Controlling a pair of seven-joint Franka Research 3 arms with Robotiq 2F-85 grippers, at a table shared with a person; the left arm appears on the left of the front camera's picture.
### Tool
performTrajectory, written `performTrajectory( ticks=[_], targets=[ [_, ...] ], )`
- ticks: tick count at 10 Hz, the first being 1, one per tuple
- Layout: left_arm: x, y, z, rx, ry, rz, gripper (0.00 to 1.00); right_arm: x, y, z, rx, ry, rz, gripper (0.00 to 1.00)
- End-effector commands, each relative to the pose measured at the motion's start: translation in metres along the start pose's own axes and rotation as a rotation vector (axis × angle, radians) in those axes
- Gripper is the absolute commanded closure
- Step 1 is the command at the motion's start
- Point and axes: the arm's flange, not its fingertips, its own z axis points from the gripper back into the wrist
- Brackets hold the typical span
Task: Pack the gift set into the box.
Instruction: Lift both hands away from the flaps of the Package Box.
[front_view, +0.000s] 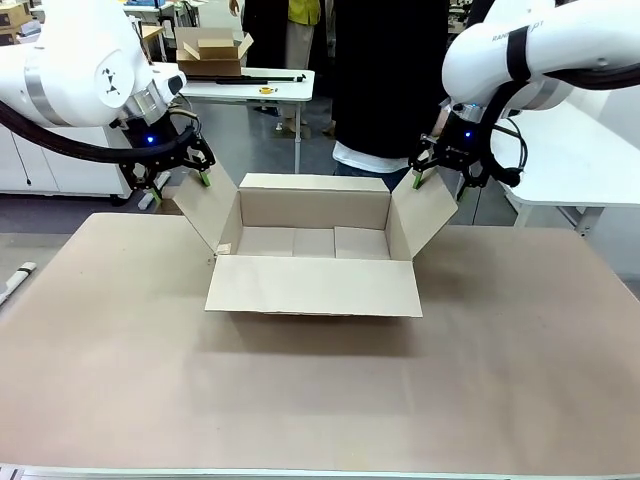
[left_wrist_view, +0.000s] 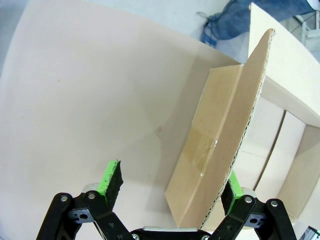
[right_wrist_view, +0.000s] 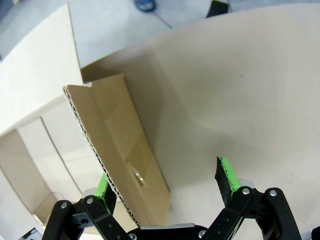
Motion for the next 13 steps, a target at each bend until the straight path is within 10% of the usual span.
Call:
performTrajectory(
  ticks=[1,13],
  targets=[
    [-0.0002,-0.0021,0.0021,0.019,-0.003,0.012,0.0,-0.0003,0.0009,0.0029,-0.021,-0.025,-0.016,0.0],
    [-0.0002,-0.0021,0.0021,0.019,-0.003,0.012,0.0,-0.0003,0.0009,0.0029,-0.021,-0.025,-0.016,0.0]
  ],
)
